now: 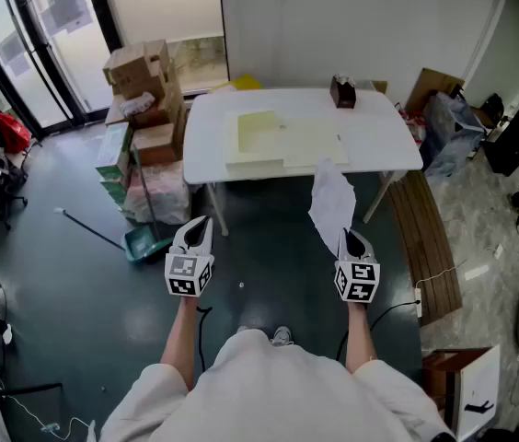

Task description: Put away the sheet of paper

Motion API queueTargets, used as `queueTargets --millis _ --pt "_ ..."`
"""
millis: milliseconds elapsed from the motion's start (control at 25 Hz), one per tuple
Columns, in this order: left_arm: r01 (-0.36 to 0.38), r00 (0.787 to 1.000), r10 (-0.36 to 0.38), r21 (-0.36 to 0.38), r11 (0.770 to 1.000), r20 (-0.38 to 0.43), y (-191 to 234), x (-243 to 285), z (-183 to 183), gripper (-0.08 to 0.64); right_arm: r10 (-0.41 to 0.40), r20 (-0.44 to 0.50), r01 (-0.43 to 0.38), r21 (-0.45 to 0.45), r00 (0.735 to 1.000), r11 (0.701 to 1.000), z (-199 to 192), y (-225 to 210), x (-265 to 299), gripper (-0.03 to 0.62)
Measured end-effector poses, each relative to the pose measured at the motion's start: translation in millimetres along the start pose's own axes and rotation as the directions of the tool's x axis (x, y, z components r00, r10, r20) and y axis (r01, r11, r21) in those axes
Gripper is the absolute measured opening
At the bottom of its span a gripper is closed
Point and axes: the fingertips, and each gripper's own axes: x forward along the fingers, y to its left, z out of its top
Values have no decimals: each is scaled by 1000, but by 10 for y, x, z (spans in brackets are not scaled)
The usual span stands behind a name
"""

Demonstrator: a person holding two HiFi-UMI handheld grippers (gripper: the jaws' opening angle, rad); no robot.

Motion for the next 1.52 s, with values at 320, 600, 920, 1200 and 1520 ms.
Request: queueTargets --millis 320,600,920,1200,1520 --pt "3 1000 -3 2 1000 -14 -75 41 -36 5 10 0 -10 -7 1000 1000 7 -25 56 2" --pt "-7 1000 6 -9 1000 -25 -178 63 -91 5 30 -5 -30 -6 1000 1000 -57 -85 53 2" --pt "-22 999 22 -7 1000 -37 -372 172 -123 5 58 -11 -58 -9 998 998 -122 -272 84 2" --pt "-25 999 25 -7 1000 -42 -597 291 -151 5 81 -8 -81 -12 997 997 -167 -458 147 2" --pt "-30 998 30 -6 1000 -49 -584 449 -195 5 97 -9 -97 -13 995 995 -182 -490 302 2"
